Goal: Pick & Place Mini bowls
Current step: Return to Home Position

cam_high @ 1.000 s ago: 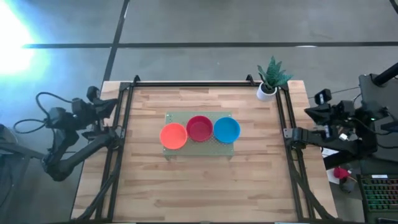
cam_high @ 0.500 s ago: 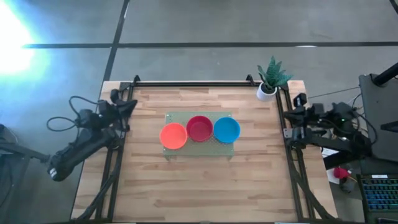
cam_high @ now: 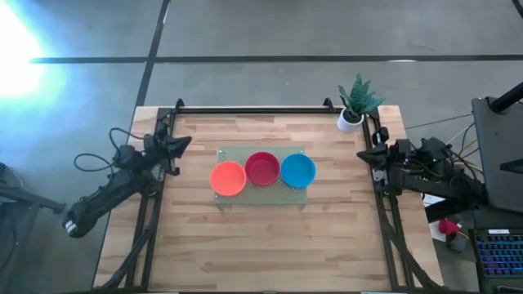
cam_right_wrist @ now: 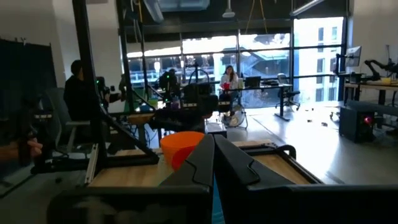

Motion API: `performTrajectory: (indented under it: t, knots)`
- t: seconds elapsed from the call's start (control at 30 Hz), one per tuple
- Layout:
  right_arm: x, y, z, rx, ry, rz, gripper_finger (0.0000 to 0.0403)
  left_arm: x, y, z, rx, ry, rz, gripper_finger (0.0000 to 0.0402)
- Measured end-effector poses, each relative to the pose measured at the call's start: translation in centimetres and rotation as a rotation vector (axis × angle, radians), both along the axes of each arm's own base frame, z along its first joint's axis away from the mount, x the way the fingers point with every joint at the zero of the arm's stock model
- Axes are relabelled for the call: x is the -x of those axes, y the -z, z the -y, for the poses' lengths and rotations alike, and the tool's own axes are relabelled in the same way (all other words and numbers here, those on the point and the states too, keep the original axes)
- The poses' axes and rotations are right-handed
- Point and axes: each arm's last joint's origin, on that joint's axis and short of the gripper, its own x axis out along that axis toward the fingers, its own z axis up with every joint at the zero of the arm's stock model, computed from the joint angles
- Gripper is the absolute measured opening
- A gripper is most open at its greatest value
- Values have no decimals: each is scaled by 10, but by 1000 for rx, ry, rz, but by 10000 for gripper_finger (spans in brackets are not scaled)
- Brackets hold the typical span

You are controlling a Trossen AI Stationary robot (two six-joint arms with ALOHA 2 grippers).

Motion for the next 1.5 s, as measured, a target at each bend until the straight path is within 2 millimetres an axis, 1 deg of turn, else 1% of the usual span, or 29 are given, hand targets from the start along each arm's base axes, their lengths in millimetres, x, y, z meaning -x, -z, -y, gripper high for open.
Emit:
performTrajectory:
  t: [0.13,0.37,0.47,1.1,1.33,1.4,1.5]
  knots:
    - [-1,2,0,-22,-3,-7,8,-2,4,0,12,35,-45,0]
    - [-8,11,2,-12,-8,0,8,-6,24,-3,123,50,-222,0]
    - [-12,19,3,-9,-10,-1,8,-6,31,-3,163,51,-275,0]
    - [-32,59,8,-3,-9,19,8,-7,33,-3,160,66,-300,0]
    - [-39,79,10,6,-9,57,8,-7,33,-3,167,67,-300,0]
    - [-41,86,10,-1,-10,41,8,-7,33,-3,168,67,-300,0]
    - [-41,88,11,-14,-3,17,8,-7,34,-3,169,68,-301,0]
